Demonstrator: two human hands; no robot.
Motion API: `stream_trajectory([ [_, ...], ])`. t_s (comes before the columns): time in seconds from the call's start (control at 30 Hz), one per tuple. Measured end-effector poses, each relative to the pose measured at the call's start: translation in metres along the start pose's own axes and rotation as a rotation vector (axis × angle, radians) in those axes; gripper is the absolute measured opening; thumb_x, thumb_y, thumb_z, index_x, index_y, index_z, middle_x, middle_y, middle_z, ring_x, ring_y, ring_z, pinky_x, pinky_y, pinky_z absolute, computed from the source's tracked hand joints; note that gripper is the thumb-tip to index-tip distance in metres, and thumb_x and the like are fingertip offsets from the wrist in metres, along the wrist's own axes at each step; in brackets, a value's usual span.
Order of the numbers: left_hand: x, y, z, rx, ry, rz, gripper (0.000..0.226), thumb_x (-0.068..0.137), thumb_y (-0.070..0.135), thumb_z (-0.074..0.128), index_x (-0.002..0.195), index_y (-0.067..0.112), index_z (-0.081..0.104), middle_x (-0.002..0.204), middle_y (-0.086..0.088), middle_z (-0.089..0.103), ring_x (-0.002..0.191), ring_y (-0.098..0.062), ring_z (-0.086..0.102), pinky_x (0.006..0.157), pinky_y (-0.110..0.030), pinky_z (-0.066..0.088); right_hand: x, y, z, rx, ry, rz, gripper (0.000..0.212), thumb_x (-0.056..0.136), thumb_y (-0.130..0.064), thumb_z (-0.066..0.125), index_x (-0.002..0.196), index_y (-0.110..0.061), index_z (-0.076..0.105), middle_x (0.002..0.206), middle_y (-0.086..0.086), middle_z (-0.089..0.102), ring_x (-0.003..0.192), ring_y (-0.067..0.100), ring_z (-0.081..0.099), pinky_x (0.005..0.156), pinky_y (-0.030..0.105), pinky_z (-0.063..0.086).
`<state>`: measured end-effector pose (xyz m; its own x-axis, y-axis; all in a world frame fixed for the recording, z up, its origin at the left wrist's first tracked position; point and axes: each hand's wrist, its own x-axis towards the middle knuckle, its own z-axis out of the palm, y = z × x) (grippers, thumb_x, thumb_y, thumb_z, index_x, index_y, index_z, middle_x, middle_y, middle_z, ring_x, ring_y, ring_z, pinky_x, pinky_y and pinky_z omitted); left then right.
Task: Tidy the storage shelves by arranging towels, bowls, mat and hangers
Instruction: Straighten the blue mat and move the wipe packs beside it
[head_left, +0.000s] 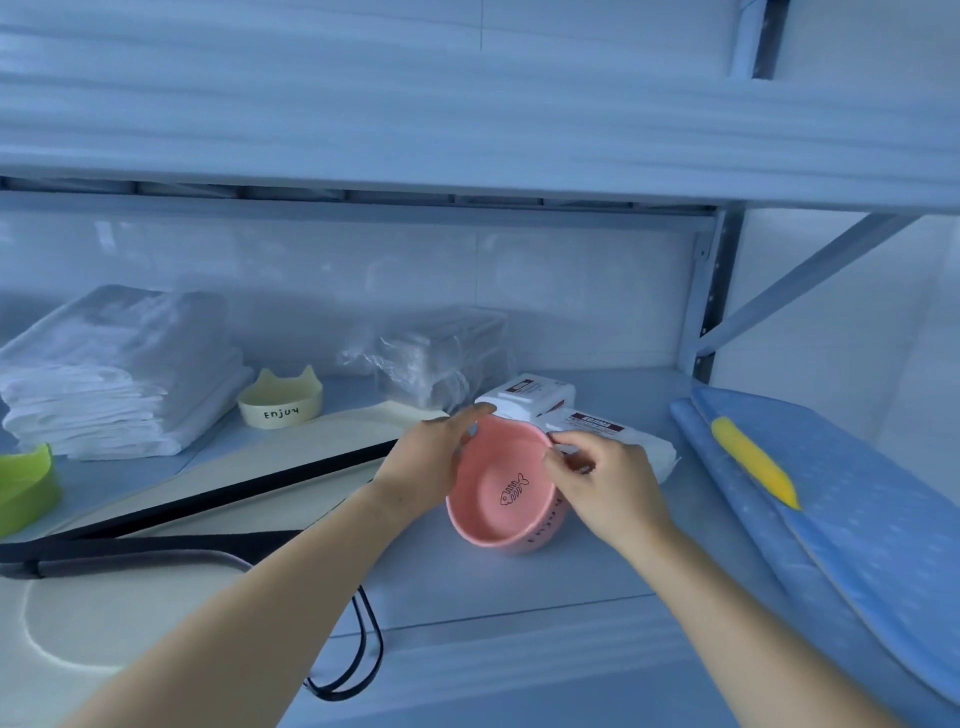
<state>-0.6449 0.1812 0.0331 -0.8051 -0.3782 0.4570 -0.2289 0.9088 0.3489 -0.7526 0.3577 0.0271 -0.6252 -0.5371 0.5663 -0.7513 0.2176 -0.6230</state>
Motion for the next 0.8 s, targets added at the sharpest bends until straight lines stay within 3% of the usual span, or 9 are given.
stream_trajectory([
  [0.17,0.014,0.014,0.014,0.058,-0.049,0.063,0.064,0.082,0.000,0.043,0.134,0.037,0.042,0.107,0.000,0.062,0.091,-0.023,0.060,0.079,-0.028,0.047,-0.008,0.006,-0.010,-0.163,-0.036,-0.119,0.015,0.082,-0.023,0.062,0.092,-0.017,0.070,0.086,0.003,0.069,0.078,0.022,0.062,0.073,0.036,0.050],
  [0.27,0.022,0.022,0.022,0.127,-0.107,0.090,0.062,0.084,0.003,0.041,0.135,0.039,0.040,0.112,-0.002,0.060,0.095,-0.026,0.059,0.084,-0.036,0.049,-0.012,0.013,-0.013,-0.196,-0.121,-0.181,0.023,0.081,-0.016,0.064,0.103,-0.017,0.070,0.101,-0.002,0.067,0.077,0.012,0.059,0.079,0.028,0.049],
  [0.33,0.026,0.025,0.026,0.174,-0.138,0.097,0.064,0.085,0.004,0.039,0.136,0.040,0.038,0.112,-0.003,0.060,0.096,-0.027,0.058,0.082,-0.036,0.049,-0.014,0.018,-0.014,-0.203,-0.159,-0.176,0.022,0.081,-0.013,0.063,0.101,-0.016,0.071,0.099,-0.002,0.068,0.074,0.006,0.054,0.078,0.023,0.047],
  [0.43,0.028,0.028,0.031,0.194,-0.177,0.098,0.063,0.085,0.005,0.039,0.137,0.042,0.037,0.114,-0.001,0.059,0.098,-0.025,0.057,0.082,-0.032,0.047,-0.015,0.025,-0.016,-0.190,-0.192,-0.137,0.018,0.081,-0.016,0.063,0.097,-0.016,0.072,0.093,-0.001,0.069,0.081,0.014,0.062,0.079,0.030,0.050],
  [0.6,0.025,0.026,0.039,0.152,-0.203,0.059,0.066,0.083,-0.001,0.035,0.134,0.040,0.044,0.119,0.001,0.057,0.101,-0.023,0.057,0.088,-0.035,0.047,0.014,0.033,-0.028,-0.235,-0.049,-0.104,0.021,0.083,-0.024,0.063,0.102,-0.020,0.070,0.105,-0.003,0.069,0.099,0.016,0.061,0.079,0.022,0.044],
  [0.7,0.026,0.025,0.039,0.149,-0.197,0.047,0.063,0.086,0.002,0.036,0.138,0.038,0.039,0.115,0.004,0.062,0.101,-0.019,0.056,0.087,-0.030,0.046,0.042,0.045,-0.030,-0.401,-0.178,-0.044,0.037,0.083,-0.034,0.061,0.119,-0.023,0.060,0.123,-0.002,0.057,0.117,0.020,0.049,0.093,0.034,0.044],
  [0.8,0.026,0.020,0.035,0.108,-0.149,0.013,0.053,0.093,0.010,0.039,0.140,0.034,0.037,0.115,0.002,0.061,0.101,-0.018,0.056,0.084,-0.027,0.043,0.056,0.059,-0.025,-0.541,-0.365,0.033,0.057,0.083,-0.046,0.059,0.136,-0.034,0.042,0.146,-0.001,0.032,0.134,0.023,0.027,0.107,0.051,0.029],
])
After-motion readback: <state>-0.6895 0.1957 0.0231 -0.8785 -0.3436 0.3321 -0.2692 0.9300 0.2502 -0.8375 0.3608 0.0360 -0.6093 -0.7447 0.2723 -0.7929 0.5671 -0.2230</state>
